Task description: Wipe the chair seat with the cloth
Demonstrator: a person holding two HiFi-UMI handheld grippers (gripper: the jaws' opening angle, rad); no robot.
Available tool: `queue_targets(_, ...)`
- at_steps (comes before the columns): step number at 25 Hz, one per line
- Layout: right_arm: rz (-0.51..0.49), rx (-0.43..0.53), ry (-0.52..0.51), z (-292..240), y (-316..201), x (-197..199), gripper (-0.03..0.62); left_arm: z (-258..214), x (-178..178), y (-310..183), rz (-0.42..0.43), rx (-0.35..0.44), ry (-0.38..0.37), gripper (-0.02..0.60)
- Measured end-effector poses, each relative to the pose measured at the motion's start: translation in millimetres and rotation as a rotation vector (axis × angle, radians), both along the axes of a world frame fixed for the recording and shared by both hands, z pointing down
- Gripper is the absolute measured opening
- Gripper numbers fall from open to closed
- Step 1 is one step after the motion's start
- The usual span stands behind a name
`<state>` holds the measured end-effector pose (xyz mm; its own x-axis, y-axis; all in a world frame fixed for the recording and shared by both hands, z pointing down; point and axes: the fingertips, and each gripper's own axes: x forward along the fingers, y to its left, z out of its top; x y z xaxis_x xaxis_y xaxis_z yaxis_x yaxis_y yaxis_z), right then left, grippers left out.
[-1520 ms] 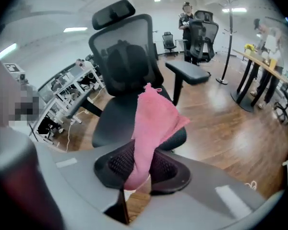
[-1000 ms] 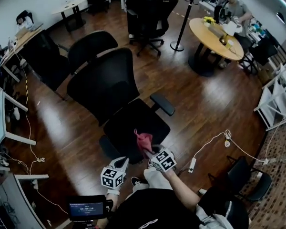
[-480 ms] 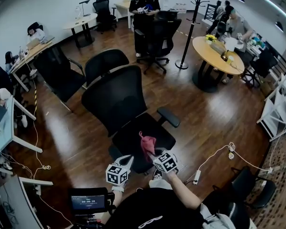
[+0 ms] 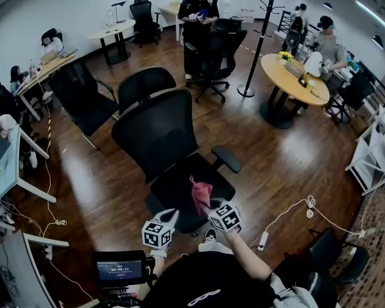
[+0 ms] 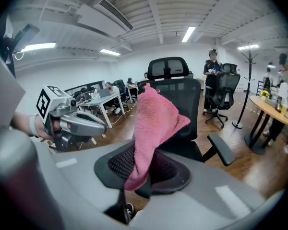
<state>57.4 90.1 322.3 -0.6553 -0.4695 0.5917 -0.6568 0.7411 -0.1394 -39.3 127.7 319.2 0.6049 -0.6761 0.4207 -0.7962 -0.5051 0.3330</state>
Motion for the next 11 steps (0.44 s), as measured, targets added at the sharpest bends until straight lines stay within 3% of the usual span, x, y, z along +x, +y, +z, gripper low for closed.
queue_targets(11,0.014,-0.019,-0.021,-0.8,5.5,9.0,0.067,-3.0,11.4,3.3,0.009,0.0,-0.006,-0.009)
